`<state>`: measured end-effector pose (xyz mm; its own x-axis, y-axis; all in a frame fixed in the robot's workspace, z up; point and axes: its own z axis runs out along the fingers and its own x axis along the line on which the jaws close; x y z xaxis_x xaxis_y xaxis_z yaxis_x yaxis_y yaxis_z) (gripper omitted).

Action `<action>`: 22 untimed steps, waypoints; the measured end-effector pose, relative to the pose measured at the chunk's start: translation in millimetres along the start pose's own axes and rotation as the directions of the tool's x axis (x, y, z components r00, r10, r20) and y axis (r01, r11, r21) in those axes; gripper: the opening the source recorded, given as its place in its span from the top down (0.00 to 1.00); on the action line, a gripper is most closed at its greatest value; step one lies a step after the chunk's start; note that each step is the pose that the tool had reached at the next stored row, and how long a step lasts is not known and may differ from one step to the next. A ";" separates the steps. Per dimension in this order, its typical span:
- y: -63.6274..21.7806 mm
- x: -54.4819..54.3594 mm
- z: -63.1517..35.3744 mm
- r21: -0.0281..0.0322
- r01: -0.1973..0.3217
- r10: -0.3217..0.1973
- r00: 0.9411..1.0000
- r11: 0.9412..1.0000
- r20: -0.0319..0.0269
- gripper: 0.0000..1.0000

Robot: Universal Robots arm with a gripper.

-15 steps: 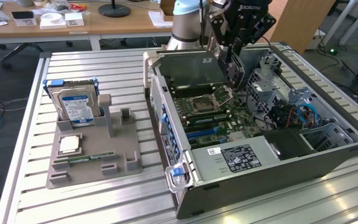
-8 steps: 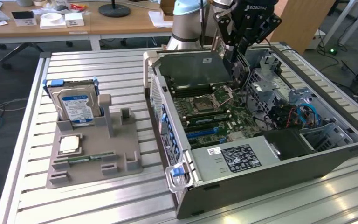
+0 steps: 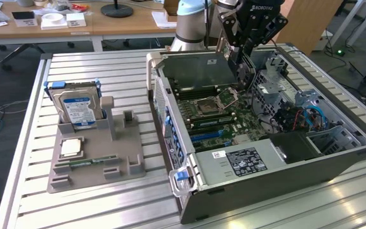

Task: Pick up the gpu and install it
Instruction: 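Pick up the gpu and move the gpu toward the slot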

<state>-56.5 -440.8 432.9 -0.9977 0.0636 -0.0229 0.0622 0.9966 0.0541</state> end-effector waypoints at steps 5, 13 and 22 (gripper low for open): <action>0.1 -1.1 0.1 0.000 0.000 0.000 1.000 1.000 0.000 0.74; 1.5 -23.3 0.6 0.000 0.000 0.000 1.000 1.000 0.000 0.74; 3.2 -50.8 1.4 -0.001 0.000 0.000 1.000 1.000 0.000 0.74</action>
<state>-5.6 -440.9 432.8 -0.9977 0.0636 -0.0228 0.0623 0.9966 0.0547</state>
